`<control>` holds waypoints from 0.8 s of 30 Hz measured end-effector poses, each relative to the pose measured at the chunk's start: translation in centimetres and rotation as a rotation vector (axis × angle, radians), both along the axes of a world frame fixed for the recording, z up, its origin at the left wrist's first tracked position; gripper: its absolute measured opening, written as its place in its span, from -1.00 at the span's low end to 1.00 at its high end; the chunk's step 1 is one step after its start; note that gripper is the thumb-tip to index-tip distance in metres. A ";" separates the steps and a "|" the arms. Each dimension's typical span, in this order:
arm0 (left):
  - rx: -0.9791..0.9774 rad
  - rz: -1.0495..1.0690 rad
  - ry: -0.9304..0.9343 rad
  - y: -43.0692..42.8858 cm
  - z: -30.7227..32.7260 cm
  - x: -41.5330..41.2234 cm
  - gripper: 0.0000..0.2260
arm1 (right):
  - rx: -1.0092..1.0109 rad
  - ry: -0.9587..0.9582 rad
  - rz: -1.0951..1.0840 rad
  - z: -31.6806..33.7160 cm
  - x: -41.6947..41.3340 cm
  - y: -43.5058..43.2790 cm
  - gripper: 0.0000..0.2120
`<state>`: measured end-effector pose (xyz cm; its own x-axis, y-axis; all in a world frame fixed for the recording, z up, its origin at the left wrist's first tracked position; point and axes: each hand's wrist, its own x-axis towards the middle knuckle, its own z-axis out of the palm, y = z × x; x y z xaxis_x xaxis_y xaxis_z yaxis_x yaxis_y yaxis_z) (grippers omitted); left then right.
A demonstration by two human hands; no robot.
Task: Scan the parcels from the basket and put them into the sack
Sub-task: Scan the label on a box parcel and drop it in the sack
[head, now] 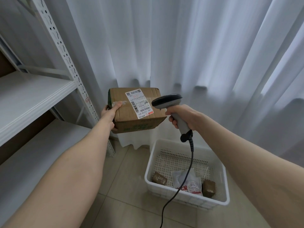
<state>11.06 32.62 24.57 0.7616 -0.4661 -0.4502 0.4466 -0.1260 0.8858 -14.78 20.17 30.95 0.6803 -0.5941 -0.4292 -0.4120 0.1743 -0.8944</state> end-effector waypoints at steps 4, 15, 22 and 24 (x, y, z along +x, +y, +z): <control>0.001 -0.003 0.004 1.3 0.0 -0.4 -0.32 | 0.025 -0.054 -0.101 -0.7 0.4 0.6 -0.85; 0.179 -0.095 -0.030 13.6 1.8 -4.5 -0.28 | 0.279 -0.103 -0.355 -4.6 -0.5 6.6 -0.56; 0.150 -0.081 -0.195 24.0 3.7 -10.2 -0.20 | 0.473 -0.173 -0.287 -4.5 -3.7 13.4 -0.53; 0.133 -0.100 -0.233 26.8 4.8 -11.4 -0.17 | 0.559 -0.177 -0.281 -4.5 -4.4 15.6 -0.60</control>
